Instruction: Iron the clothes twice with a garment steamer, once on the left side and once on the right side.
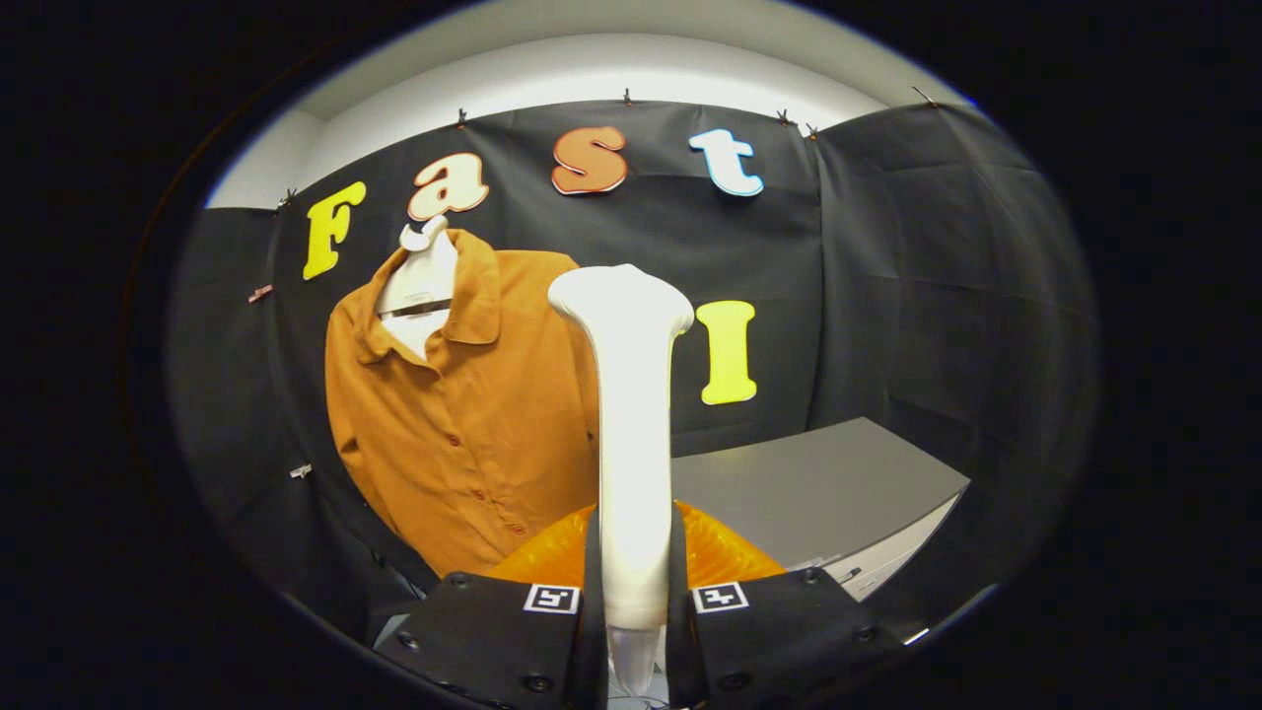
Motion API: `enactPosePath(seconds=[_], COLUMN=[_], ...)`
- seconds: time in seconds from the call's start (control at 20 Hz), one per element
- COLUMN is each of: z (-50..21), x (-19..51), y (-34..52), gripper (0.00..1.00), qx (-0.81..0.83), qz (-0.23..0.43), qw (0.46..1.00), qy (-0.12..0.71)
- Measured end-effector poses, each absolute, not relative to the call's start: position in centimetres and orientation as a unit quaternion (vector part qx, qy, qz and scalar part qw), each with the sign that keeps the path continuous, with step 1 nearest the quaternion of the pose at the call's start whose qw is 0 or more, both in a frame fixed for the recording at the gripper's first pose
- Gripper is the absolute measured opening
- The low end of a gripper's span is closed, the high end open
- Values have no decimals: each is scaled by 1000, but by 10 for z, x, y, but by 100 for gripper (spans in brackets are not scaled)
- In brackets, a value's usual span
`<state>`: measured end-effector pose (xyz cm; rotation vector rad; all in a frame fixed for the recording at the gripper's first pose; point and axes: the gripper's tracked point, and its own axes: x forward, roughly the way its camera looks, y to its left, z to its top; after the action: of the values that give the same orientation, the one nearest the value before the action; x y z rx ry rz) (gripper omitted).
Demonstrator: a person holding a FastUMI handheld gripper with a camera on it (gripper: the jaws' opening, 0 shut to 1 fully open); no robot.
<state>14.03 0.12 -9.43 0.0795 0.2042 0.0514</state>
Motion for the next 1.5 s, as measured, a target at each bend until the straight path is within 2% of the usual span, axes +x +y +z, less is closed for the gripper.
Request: enactPosePath(seconds=[0.6, 1.05, 1.5], z=[-113, -136, -191], x=[182, 233, 253], y=[110, 126, 120], gripper=[27, 27, 27], qx=[5, 16, -8], qz=[49, 47, 38], qw=[995, 998, 996], qy=[82, 38, 79])
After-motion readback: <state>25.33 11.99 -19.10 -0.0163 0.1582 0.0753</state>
